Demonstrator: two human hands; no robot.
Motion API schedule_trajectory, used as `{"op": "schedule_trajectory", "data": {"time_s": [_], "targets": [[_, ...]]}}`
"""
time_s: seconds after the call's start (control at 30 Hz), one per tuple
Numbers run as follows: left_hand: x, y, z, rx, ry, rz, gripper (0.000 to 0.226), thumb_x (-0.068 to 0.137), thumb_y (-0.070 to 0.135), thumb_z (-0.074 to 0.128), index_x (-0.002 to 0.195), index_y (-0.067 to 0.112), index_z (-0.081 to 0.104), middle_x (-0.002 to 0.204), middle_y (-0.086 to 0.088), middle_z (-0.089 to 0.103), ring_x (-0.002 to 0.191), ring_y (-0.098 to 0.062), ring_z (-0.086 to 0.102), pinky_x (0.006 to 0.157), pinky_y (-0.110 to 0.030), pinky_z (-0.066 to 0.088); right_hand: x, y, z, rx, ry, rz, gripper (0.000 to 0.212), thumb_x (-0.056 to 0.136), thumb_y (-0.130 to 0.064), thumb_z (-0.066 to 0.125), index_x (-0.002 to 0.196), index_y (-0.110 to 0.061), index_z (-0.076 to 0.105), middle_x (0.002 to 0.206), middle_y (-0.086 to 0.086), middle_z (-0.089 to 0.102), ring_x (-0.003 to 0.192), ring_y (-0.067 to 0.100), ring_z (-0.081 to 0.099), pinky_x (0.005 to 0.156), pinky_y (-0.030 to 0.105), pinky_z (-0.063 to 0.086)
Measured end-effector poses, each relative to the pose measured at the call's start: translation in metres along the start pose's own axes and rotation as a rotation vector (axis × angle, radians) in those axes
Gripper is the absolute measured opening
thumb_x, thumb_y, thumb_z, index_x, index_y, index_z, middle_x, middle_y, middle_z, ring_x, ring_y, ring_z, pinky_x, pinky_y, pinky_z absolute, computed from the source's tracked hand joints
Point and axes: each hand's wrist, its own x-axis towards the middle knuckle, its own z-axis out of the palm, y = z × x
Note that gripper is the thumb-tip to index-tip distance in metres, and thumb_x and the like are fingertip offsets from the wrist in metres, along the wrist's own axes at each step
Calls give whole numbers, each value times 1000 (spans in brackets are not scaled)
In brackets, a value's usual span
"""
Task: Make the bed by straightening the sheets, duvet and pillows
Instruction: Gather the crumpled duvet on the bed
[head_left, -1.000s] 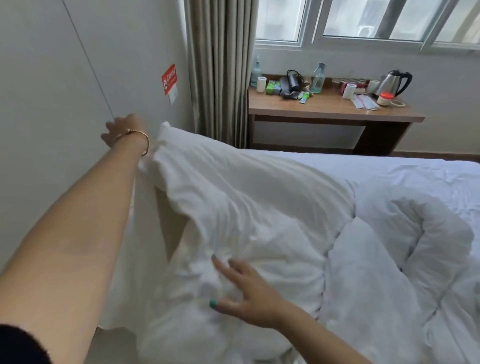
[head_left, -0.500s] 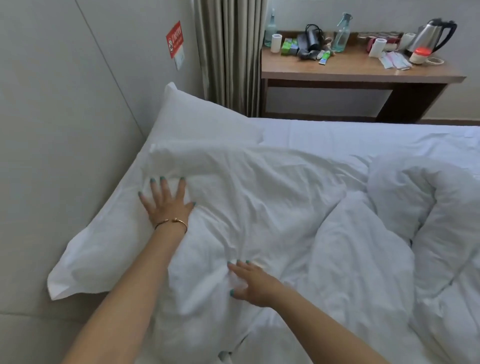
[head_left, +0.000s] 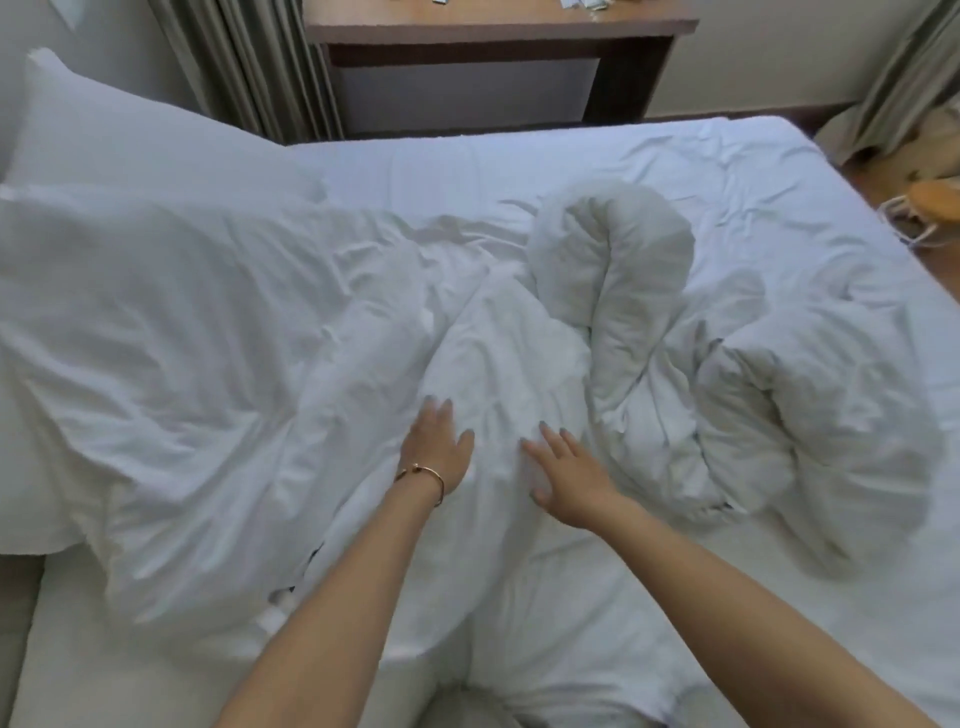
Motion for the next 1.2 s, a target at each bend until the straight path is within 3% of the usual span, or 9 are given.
{"op": "schedule_trajectory", "data": {"time_s": [0.17,0.4,0.53,0.67,0.8,0.87,0.97,1.1,1.2], "targets": [[2,111,45,98,-26,275,61,96,39,47,150,27,24,159,-5,19,144,-24,21,117,-36,20,-19,121,-33,18,149,254,77,93,-46,52,155,-27,10,163,5,1,148,30,9,119,43,14],[42,214,81,271,-29,78,78,87,47,56,150,36,12,160,-2,1,146,-31,-5,114,-57,12,-18,256,-91,-194,372,421,104,71,-72,61,144,-55,-10,157,6,-22,140,49,-9,107,70,10],[64,286,102,171,120,220,79,86,45,61,150,39,15,158,-4,12,143,-31,10,113,-54,22,2,325,-109,-105,293,306,69,92,-30,53,143,-50,11,151,16,15,124,45,34,87,49,43],[64,369,139,104,115,381,96,75,61,66,149,47,6,159,-1,6,144,-32,8,115,-51,20,-11,393,-122,16,418,49,44,86,-8,47,121,-32,38,100,10,40,71,31,48,62,35,39],[69,425,177,223,4,340,105,68,77,60,146,51,-6,160,2,-10,143,-42,-7,114,-58,9,-95,534,-127,-118,563,63,57,69,-2,67,112,-39,53,110,6,44,84,35,58,52,35,46],[75,443,188,332,43,334,101,72,76,56,146,51,-8,159,1,-12,143,-44,-8,113,-62,7,-145,592,-128,-316,378,240,54,78,-11,65,112,-51,53,118,-1,46,99,29,55,58,36,47],[79,461,199,381,94,325,93,76,72,55,147,51,-1,159,2,-12,144,-40,-8,114,-59,9,-163,601,-120,-340,-140,438,40,89,-42,49,123,-64,46,142,-10,39,124,21,41,102,38,39],[82,467,202,372,142,309,93,77,64,62,146,52,-1,156,7,-12,138,-32,12,110,-47,25,-109,543,-114,396,-14,237,84,55,-57,56,137,-50,40,154,-4,24,142,23,24,114,35,20],[90,459,192,274,384,342,101,69,41,76,141,51,5,152,6,-6,126,-27,22,99,-46,33,-57,499,-116,470,204,138,87,71,-49,71,146,-47,26,157,-3,16,141,24,20,112,38,28]]}}
